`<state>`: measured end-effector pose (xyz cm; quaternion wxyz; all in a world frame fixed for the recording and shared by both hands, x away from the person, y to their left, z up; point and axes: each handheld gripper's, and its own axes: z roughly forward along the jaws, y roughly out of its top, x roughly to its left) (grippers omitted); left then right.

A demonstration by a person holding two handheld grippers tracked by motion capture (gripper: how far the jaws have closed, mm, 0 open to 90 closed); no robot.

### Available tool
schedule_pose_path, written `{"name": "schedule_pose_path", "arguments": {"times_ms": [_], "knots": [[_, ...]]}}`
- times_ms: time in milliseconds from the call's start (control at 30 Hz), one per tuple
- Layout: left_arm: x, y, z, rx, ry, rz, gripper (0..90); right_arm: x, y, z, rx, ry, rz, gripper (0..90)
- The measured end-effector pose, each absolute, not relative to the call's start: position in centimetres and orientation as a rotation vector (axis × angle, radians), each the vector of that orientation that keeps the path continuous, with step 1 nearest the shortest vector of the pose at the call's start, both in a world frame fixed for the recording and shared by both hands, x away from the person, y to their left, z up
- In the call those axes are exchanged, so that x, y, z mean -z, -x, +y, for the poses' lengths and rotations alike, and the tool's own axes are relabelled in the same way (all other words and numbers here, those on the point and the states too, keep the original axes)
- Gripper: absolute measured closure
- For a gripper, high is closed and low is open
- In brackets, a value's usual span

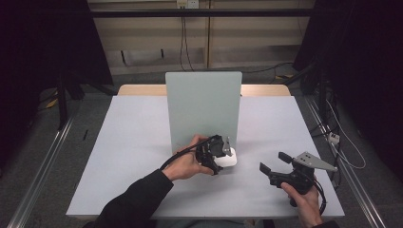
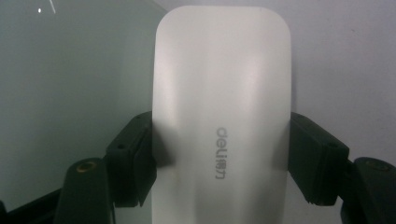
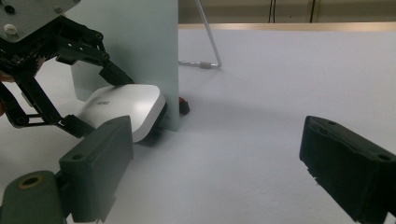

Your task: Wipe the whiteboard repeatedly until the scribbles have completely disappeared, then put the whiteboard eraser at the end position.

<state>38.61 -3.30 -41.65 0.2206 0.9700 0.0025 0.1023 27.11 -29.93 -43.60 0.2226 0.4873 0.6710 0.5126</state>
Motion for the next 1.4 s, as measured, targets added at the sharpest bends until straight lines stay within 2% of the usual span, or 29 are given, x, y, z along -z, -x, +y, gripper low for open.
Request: {"name": "schedule_pose_path", "arguments": {"times_ms": [233,533,800,1167,1400], "knots": [[40.1,-38.6,-0.8,-0.215,-2.560,0.075,30.9,43.6,-27.2,-29.8,-1.414,-1.355,1.851,9.5],[37.1,-39.5,3.1,-0.203,-2.375,0.201,31.0,43.6,-27.3,-29.8,-1.417,-1.353,1.852,9.5],[37.3,-39.5,5.5,-0.194,-2.360,0.252,30.9,43.6,-27.1,-29.8,-1.420,-1.347,1.854,9.5],[37.9,-38.0,6.4,-0.179,-2.367,0.233,30.9,43.6,-27.2,-29.7,-1.420,-1.338,1.860,9.5],[38.2,-37.1,6.8,-0.121,-2.357,0.259,30.9,43.6,-27.3,-29.6,-1.421,-1.341,1.861,9.5]]}}
